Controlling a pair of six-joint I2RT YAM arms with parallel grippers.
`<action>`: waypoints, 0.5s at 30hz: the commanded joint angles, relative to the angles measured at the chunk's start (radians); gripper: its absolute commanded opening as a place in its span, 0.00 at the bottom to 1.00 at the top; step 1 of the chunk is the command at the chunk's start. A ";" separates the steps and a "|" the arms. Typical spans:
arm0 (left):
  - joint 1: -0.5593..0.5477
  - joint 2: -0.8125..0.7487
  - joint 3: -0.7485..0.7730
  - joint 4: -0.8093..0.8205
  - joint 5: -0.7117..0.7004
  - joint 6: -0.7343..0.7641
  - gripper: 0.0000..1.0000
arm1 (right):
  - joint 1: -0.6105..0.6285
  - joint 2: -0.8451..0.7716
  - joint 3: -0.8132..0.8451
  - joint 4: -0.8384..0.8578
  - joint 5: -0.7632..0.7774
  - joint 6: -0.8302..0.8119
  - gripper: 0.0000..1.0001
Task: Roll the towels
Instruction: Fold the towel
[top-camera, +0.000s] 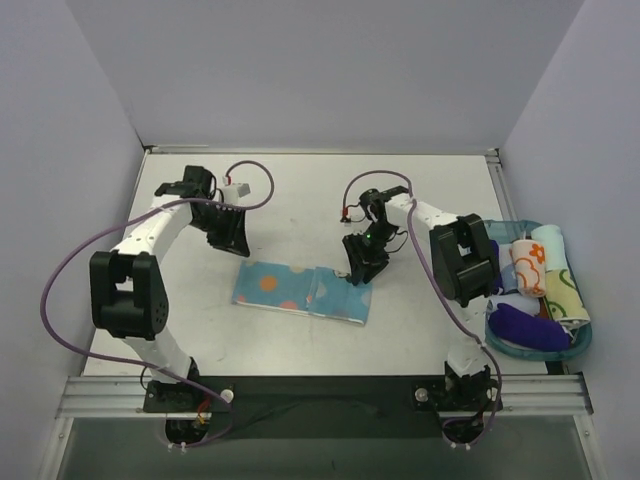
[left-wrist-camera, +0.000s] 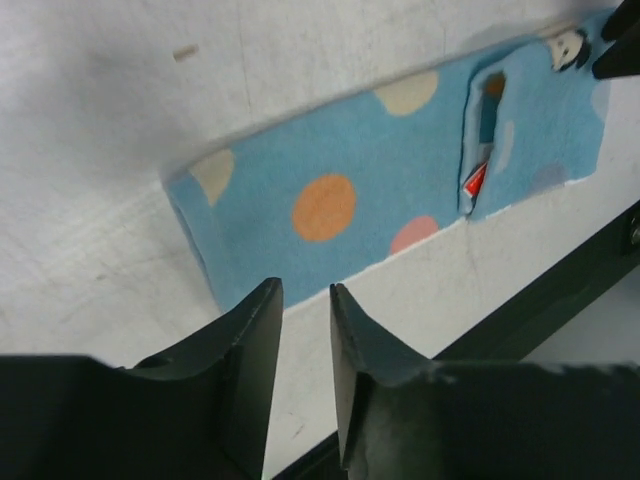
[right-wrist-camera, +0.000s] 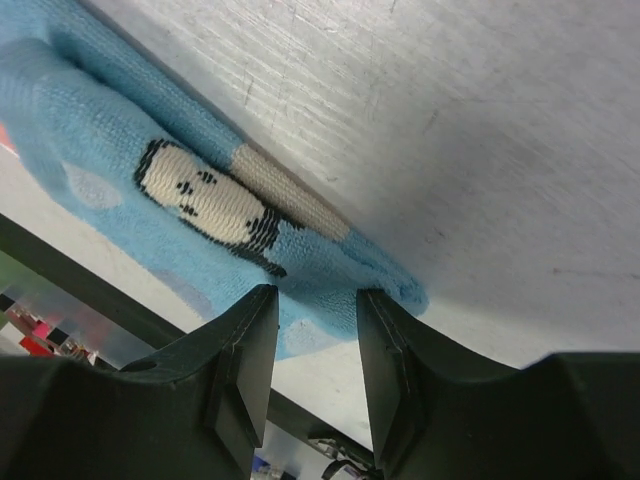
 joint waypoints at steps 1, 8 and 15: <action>-0.014 0.040 -0.087 -0.118 -0.047 0.008 0.35 | 0.010 0.025 0.019 -0.036 0.013 -0.015 0.37; -0.037 0.143 -0.139 -0.067 -0.071 -0.012 0.26 | 0.036 0.003 -0.078 -0.033 -0.035 0.005 0.35; -0.115 0.413 0.178 0.008 -0.117 -0.017 0.25 | 0.120 -0.050 -0.158 -0.030 -0.090 0.017 0.37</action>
